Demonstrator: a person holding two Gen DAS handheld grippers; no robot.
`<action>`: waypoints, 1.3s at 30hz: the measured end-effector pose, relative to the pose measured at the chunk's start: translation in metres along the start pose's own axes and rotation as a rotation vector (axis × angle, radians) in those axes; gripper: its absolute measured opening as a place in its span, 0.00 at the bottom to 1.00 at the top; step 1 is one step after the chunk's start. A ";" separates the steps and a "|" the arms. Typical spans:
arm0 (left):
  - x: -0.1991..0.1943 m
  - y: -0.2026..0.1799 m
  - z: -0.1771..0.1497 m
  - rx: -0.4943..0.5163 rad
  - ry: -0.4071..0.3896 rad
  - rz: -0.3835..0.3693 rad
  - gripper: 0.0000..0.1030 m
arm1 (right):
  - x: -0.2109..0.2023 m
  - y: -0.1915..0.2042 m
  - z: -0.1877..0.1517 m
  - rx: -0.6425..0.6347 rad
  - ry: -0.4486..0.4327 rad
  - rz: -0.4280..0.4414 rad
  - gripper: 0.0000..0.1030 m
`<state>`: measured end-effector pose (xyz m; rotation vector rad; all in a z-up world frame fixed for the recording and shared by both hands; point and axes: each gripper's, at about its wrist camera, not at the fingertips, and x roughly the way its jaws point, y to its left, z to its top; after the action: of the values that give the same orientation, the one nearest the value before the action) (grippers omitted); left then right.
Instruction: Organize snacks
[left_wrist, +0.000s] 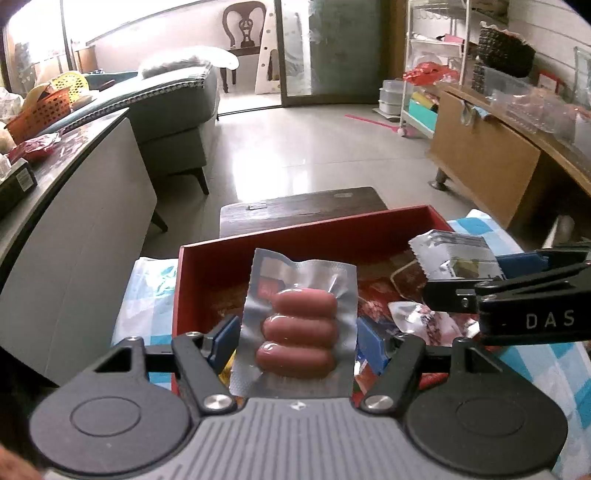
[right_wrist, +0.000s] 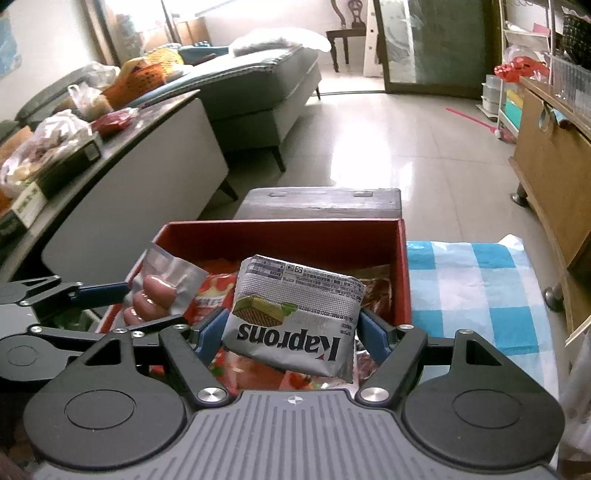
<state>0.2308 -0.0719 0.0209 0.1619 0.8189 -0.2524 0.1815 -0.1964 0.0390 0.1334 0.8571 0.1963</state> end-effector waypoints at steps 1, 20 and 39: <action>0.003 0.000 0.000 -0.001 0.002 0.009 0.62 | 0.004 -0.002 0.001 0.005 0.005 -0.001 0.80; -0.005 0.003 -0.005 0.001 0.025 0.036 0.68 | -0.010 0.007 -0.007 0.000 -0.004 -0.018 0.88; -0.084 -0.001 -0.085 -0.076 0.083 -0.021 0.68 | -0.082 0.046 -0.091 0.010 0.023 -0.073 0.93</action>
<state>0.1154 -0.0390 0.0257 0.0928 0.9117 -0.2355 0.0545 -0.1664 0.0496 0.1093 0.8841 0.1259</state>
